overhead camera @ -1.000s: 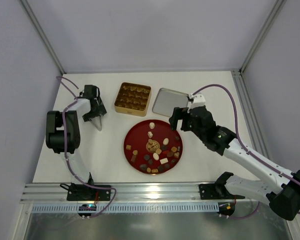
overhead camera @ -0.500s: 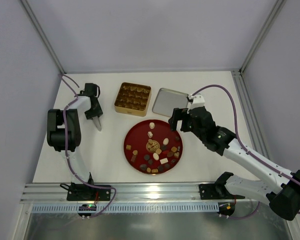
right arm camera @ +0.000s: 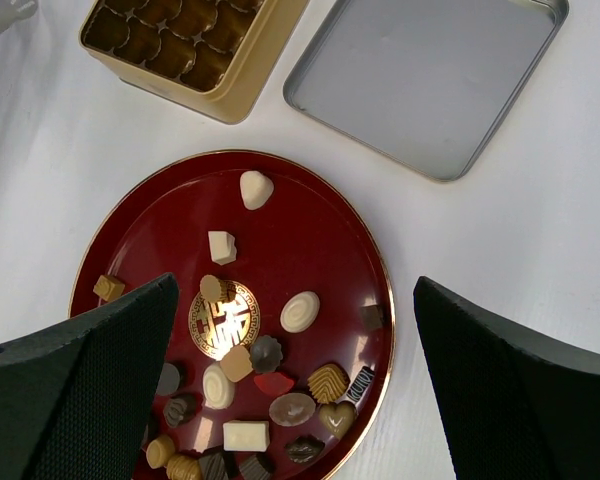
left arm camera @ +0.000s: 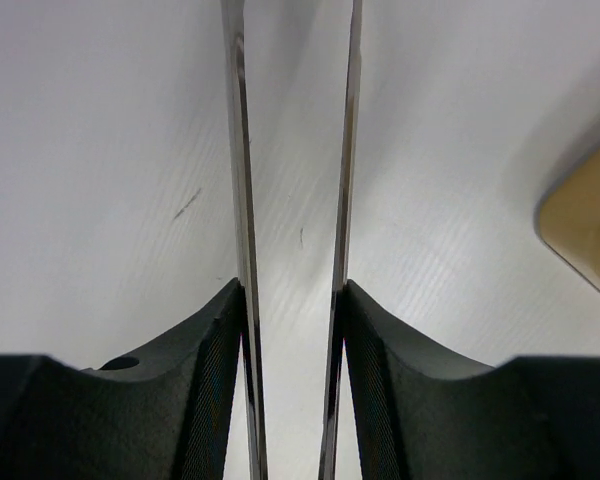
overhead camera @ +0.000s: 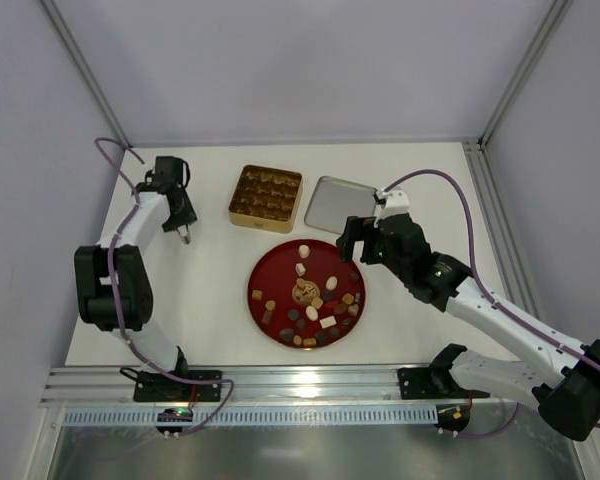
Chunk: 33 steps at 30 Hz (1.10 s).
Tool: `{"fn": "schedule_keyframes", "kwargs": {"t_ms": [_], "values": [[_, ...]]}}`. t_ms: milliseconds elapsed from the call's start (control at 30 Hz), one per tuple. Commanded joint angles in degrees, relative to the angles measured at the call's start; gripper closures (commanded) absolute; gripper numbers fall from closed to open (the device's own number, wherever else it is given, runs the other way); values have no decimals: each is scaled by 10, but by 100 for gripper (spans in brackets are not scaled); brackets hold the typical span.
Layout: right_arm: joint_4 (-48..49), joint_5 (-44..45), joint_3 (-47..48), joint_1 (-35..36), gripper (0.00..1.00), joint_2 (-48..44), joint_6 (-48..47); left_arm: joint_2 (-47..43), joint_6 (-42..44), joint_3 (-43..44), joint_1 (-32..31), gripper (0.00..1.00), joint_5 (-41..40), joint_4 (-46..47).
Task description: Pack the chocolate
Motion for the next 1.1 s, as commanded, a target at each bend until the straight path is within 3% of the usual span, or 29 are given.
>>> {"fn": "schedule_keyframes", "kwargs": {"t_ms": [0,467,1067], "values": [[28,1,12,0,0,5,-1,-80,-4,13,-3,57,-13,-40],[13,6,38,0,0,22,-12,-247,10,4,-47,56,31,-142],[-15,15,77,-9,0,36,-3,-381,8,42,-221,57,120,-259]]}}
